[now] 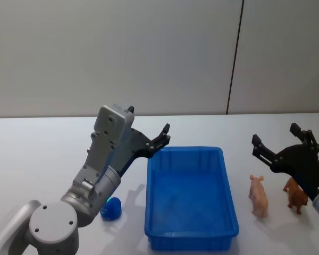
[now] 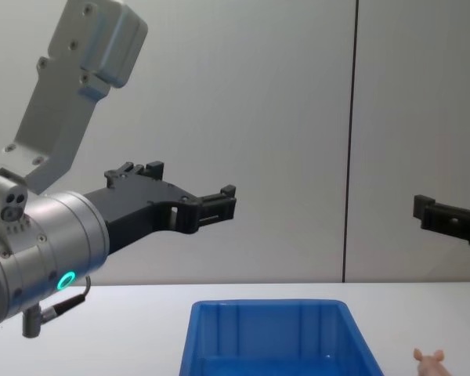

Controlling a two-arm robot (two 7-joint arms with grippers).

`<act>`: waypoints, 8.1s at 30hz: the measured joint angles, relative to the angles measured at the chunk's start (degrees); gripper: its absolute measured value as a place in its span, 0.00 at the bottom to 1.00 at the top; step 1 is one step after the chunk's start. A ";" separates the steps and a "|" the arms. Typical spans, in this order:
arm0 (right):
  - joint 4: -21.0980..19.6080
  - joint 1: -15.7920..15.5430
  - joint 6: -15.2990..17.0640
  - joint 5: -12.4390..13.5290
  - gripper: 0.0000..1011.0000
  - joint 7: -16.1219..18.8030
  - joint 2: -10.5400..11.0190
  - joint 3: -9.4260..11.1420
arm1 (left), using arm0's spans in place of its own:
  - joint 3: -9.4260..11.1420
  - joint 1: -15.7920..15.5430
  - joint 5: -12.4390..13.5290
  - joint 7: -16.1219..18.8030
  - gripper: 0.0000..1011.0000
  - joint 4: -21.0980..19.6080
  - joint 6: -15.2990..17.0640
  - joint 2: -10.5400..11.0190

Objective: Pick up the two dolls from the table and place them into the box.

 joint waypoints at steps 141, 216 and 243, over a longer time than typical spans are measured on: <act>0.00 0.00 -0.01 0.00 0.99 0.00 0.00 0.00 | -4.21 8.61 -11.71 -7.46 0.99 4.79 17.26 8.26; 0.00 0.00 -0.01 0.00 0.99 0.00 0.00 0.00 | -6.28 3.21 -7.44 -27.91 0.25 3.64 7.88 8.89; 0.00 0.00 -0.01 0.00 0.99 0.00 0.00 0.00 | -2.38 -9.20 -5.96 -53.39 0.64 18.47 4.57 0.21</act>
